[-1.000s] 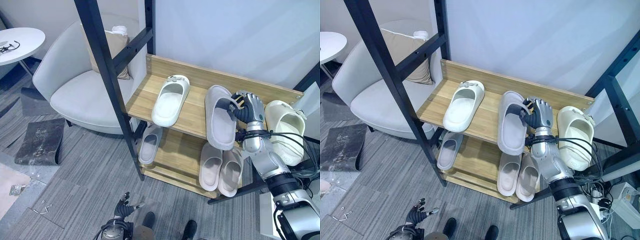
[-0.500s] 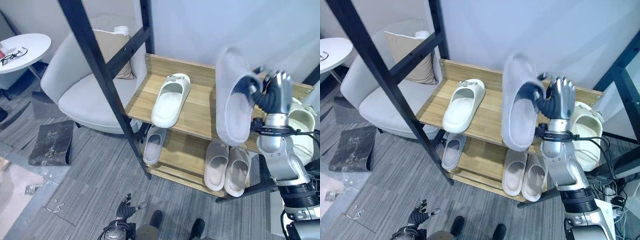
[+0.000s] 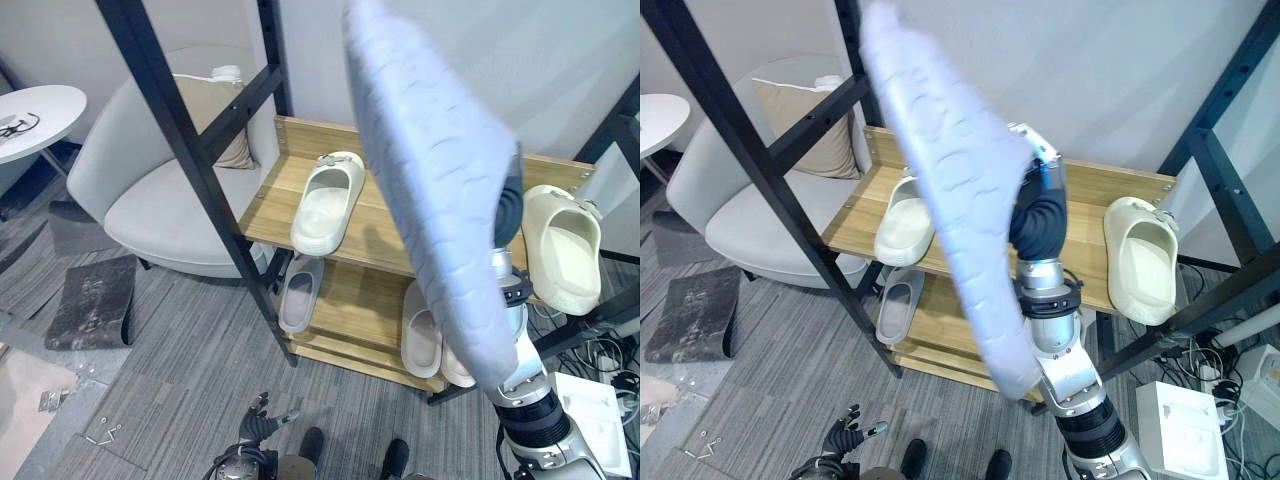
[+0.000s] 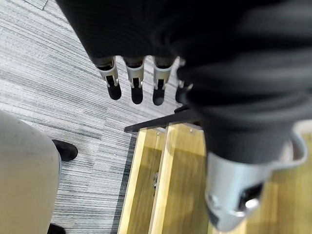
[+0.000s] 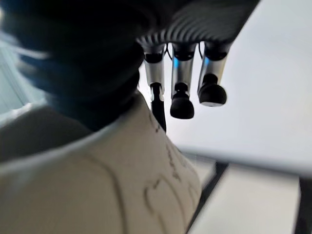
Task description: Arrange the slippers neatly on the shoe rack.
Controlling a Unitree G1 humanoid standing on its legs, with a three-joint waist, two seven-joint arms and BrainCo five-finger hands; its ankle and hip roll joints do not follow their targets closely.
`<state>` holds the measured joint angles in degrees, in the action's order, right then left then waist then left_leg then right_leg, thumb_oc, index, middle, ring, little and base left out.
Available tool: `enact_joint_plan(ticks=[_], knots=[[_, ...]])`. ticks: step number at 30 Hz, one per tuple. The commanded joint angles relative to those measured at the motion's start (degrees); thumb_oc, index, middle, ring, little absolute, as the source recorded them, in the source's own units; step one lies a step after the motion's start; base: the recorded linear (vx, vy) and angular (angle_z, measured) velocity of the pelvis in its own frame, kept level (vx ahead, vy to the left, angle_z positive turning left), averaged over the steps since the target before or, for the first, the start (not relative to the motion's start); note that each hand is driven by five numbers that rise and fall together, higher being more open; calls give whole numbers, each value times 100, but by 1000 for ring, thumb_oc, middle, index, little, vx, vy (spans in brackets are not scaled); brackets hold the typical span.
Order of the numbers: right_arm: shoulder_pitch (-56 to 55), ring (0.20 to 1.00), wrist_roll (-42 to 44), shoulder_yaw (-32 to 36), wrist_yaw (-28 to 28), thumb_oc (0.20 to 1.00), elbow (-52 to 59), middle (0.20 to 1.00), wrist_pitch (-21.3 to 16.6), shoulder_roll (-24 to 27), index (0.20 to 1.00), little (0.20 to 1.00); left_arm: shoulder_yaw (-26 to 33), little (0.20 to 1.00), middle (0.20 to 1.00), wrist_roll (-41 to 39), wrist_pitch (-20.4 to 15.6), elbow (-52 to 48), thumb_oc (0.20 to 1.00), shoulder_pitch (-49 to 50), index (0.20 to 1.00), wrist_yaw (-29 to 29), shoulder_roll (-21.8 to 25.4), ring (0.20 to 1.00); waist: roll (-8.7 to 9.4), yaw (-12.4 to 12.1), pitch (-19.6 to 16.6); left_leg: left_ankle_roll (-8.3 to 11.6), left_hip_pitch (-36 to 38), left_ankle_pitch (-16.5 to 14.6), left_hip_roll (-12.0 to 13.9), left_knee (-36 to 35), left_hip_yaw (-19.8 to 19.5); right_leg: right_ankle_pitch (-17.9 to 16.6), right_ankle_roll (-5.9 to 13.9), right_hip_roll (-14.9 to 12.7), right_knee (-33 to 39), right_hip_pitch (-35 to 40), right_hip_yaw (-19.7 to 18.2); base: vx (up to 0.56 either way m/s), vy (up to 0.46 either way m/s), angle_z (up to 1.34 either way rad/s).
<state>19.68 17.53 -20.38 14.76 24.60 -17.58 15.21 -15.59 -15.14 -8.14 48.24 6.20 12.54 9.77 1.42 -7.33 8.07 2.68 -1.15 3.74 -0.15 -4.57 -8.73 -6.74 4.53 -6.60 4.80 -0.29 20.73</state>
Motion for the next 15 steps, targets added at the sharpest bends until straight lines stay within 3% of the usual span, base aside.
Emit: enact_joint_plan(ticks=[1,4,7,15], knots=[[196,200,1070,-511,-762,200,730,200,-158,-54,200,200,-134,1000,1000,-91,-96,518,1000,-181,1000,151,67,1000,45,-193,-128,103,81,-154,-37,-43,197,580,284,-47,20,524,192,-35,-19,1],[237,200,1415,-1117,-1104,200,533,200,23,-240,200,200,-118,1000,1000,-131,-150,550,1000,-192,1000,220,66,1000,28,-281,-101,122,60,-122,-49,-43,100,586,264,-49,20,552,280,-39,-19,6],[307,200,1199,-1679,-1323,200,-63,200,254,-412,200,200,-112,1000,1000,-119,-190,666,1000,-261,1000,263,57,1000,35,-392,-44,131,41,-90,-62,-43,-15,599,241,-51,7,587,389,-30,-21,23],[182,200,-1484,-2339,-1385,200,-1574,200,587,-197,200,200,-180,1000,1000,-96,-343,703,1000,-411,1000,326,-25,1000,39,-612,119,187,-56,-30,-117,-2,-418,717,210,-43,-74,662,798,-26,-19,33]])
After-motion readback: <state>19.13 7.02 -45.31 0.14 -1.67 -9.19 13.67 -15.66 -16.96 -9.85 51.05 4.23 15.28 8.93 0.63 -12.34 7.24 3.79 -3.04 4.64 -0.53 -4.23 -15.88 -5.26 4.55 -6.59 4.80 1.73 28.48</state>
